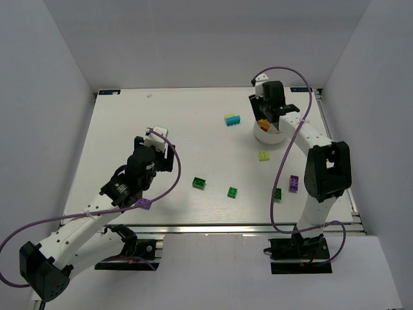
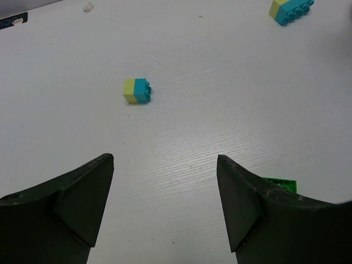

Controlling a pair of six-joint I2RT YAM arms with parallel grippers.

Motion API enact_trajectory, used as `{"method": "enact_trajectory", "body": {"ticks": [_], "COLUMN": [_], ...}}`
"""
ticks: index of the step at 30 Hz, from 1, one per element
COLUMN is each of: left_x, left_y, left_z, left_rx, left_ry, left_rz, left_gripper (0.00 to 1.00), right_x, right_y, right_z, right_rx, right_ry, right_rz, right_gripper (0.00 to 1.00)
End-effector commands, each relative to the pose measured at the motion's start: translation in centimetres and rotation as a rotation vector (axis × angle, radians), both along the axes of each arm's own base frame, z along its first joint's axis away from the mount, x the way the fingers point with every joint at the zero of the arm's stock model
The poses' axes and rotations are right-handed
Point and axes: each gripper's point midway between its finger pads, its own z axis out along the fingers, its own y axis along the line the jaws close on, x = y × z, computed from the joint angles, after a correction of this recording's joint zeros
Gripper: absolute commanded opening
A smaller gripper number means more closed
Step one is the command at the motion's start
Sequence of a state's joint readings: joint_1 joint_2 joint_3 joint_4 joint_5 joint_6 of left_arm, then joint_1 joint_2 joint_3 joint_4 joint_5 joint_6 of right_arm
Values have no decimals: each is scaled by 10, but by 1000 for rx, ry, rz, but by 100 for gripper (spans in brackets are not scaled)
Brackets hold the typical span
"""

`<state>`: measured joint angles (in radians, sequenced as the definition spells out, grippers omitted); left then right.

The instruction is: Sort the legos into containers by color

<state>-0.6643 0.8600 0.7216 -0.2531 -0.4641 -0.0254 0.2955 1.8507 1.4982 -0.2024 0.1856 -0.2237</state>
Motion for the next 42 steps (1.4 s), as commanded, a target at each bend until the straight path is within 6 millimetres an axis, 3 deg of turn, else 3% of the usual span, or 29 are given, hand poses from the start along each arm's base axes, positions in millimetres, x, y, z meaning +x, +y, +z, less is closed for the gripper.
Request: {"method": "enact_trajectory", "body": {"ticks": [1, 11, 19, 23, 38, 42], "left_x": [1, 1, 1, 1, 1, 0], "left_y": [-1, 0, 0, 0, -1, 0], "left_z": [13, 13, 14, 14, 13, 15], "left_rx": [-23, -22, -21, -23, -23, -23], "left_ry": [-36, -37, -37, -38, -37, -40], "left_rz": [-2, 1, -1, -1, -4, -4], "left_gripper": [85, 85, 85, 85, 85, 85], "right_x": [-6, -23, -20, -15, -13, -12], "right_y": [-2, 11, -1, 2, 12, 12], "right_z": [40, 37, 33, 39, 14, 12], "right_rx": [-69, -224, -435, -462, -554, -568], "right_ry": [-107, -127, -188, -222, -173, -169], "right_rz": [-1, 14, -68, -85, -64, -65], "right_gripper": [24, 23, 23, 23, 28, 34]}}
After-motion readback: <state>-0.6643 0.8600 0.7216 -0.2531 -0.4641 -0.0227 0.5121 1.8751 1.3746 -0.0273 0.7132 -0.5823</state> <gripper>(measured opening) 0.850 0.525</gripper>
